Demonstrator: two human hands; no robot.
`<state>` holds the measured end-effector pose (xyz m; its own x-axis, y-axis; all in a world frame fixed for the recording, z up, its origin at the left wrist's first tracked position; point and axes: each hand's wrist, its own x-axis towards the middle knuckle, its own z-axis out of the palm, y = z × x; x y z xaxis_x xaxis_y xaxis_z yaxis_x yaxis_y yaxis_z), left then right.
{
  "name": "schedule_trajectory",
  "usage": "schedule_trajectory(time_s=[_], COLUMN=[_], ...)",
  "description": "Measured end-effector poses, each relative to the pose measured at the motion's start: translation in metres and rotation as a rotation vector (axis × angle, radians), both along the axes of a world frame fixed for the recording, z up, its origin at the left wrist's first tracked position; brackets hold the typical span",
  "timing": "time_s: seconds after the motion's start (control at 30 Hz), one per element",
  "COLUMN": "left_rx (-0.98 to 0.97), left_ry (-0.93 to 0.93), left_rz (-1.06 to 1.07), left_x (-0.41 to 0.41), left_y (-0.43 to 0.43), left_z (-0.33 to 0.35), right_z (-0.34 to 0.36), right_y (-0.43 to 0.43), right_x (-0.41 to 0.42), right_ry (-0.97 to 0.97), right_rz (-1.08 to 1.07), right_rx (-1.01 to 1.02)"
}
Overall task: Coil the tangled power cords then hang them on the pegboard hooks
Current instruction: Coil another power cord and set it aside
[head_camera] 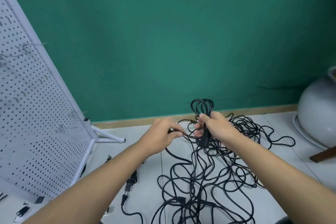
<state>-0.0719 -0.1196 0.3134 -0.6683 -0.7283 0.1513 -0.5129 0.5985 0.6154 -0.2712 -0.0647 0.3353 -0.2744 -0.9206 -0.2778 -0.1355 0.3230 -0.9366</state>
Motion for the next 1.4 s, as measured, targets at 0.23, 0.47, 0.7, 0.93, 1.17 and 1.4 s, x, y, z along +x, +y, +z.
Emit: schedule_trajectory(time_s=[0.23,0.47,0.7,0.93,1.17,1.4], left_rx=[-0.201,-0.201,-0.216,0.152,0.216,0.167], left_ry=[0.199,0.269,0.3,0.358,0.572,0.572], left_rz=[-0.03,0.003,0.079,0.207,0.304,0.385], left_x=[-0.002,0.002,0.008,0.013,0.003,0.002], left_y=[-0.007,-0.002,-0.004,-0.006,-0.006,-0.005], left_z=[0.006,0.009,0.014,0.02,0.03,0.024], right_z=[0.004,0.011,0.004,0.007,0.005,0.002], right_y=[0.013,0.014,0.012,0.011,0.008,0.008], right_x=[0.018,0.019,0.014,0.007,0.021,0.037], right_ry=[-0.034,0.007,0.078,0.107,0.315,0.028], right_rz=[0.273,0.444,0.583,0.448,0.448,0.448], right_rx=[0.173,0.168,0.171,0.018,-0.117,-0.018])
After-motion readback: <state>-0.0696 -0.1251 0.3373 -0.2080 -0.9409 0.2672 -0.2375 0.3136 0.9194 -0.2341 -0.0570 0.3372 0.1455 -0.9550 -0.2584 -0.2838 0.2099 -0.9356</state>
